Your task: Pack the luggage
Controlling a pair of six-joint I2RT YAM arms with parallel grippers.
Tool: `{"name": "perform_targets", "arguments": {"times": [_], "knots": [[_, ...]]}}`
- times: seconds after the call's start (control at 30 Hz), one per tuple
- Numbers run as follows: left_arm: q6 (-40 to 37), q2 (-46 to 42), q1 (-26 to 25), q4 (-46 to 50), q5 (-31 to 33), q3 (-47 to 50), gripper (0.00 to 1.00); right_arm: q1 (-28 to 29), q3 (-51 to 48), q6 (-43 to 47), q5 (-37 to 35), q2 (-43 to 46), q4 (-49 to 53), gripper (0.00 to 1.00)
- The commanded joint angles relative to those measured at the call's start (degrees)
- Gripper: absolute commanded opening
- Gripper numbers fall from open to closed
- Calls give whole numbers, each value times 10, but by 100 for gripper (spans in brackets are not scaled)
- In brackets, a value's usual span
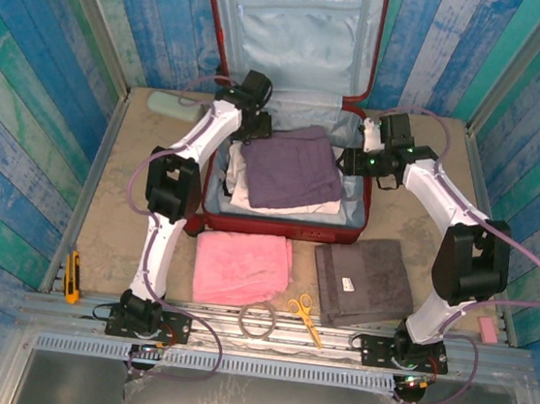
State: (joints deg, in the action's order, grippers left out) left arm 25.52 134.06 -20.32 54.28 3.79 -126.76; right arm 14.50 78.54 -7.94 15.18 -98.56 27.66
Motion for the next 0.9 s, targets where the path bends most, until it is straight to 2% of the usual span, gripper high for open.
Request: {"name": "perform_targets", "arguments": {"times": [0.0, 0.13, 0.17, 0.4, 0.57, 0.7, 0.87], "knots": [[0, 46, 1, 1, -7, -1, 68, 1, -10, 2, -10, 21, 17, 75], [-3, 50, 1, 2, -5, -1, 63, 1, -12, 1, -10, 22, 18, 75], [-4, 50, 1, 3, -8, -1, 59, 1, -11, 1, -10, 21, 18, 75], [-42, 32, -3, -45, -105, 11, 15, 1, -6, -2, -12, 18, 21, 75], [-74, -36, -19, -117, -80, 56, 0, 0, 1, -3, -10, 17, 20, 75], [-112, -85, -29, -161, -54, 84, 0, 1, 4, -4, -10, 19, 20, 75], [-209, -177, -69, -267, 33, 185, 0, 1, -1, -6, -16, 20, 17, 75]]}}
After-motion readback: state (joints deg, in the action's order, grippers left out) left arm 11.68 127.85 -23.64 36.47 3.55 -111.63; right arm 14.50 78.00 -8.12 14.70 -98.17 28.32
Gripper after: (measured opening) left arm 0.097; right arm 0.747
